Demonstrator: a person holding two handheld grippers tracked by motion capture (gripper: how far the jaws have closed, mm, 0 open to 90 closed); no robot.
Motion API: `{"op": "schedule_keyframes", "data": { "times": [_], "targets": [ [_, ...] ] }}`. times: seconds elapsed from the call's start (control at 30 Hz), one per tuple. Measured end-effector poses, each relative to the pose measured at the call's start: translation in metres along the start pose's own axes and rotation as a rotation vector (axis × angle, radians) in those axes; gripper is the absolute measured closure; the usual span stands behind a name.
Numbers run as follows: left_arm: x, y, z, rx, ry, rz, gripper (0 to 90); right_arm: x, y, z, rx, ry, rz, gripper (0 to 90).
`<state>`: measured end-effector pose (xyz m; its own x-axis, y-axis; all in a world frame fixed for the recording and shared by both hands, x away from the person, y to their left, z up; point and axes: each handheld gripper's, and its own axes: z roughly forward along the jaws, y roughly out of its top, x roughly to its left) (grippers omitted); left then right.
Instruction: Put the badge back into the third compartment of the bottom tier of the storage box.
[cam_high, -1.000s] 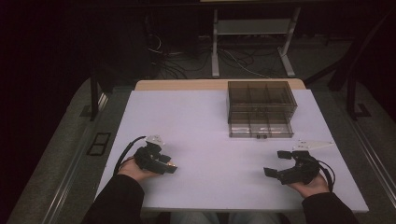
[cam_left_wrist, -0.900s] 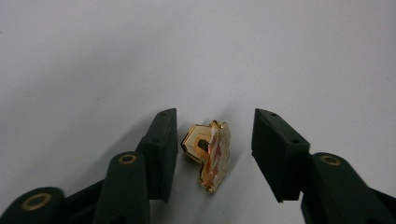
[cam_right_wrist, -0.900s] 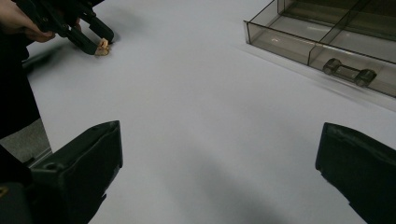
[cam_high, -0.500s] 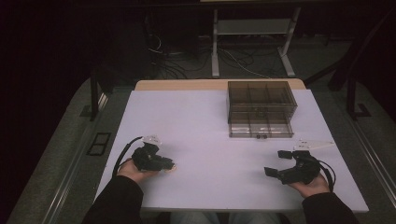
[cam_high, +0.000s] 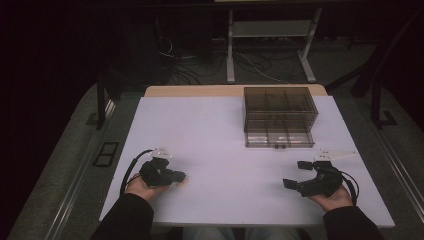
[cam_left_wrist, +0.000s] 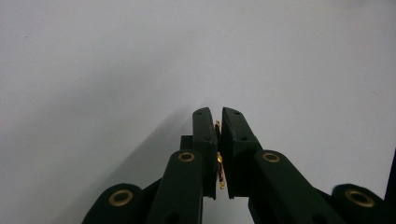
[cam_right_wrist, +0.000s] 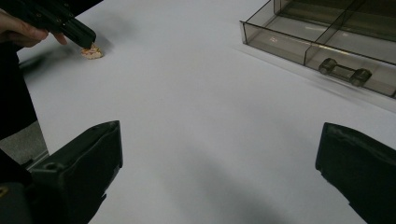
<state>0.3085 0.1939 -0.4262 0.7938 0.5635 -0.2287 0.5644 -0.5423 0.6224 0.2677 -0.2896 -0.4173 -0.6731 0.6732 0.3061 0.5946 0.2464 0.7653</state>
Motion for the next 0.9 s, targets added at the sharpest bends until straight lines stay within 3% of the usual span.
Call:
{"op": "schedule_keyframes", "data": {
  "times": [0.5, 0.9],
  "targets": [
    [-0.005, 0.009, -0.003, -0.003, -0.009, 0.038, 83.4, -0.001, 0.0, 0.0, -0.002, 0.003, 0.0, 0.0],
    [-0.007, 0.026, -0.012, -0.046, -0.004, 0.063, 83.4, -0.002, 0.0, 0.0, -0.001, 0.0, -0.003, 0.1]
  ]
}}
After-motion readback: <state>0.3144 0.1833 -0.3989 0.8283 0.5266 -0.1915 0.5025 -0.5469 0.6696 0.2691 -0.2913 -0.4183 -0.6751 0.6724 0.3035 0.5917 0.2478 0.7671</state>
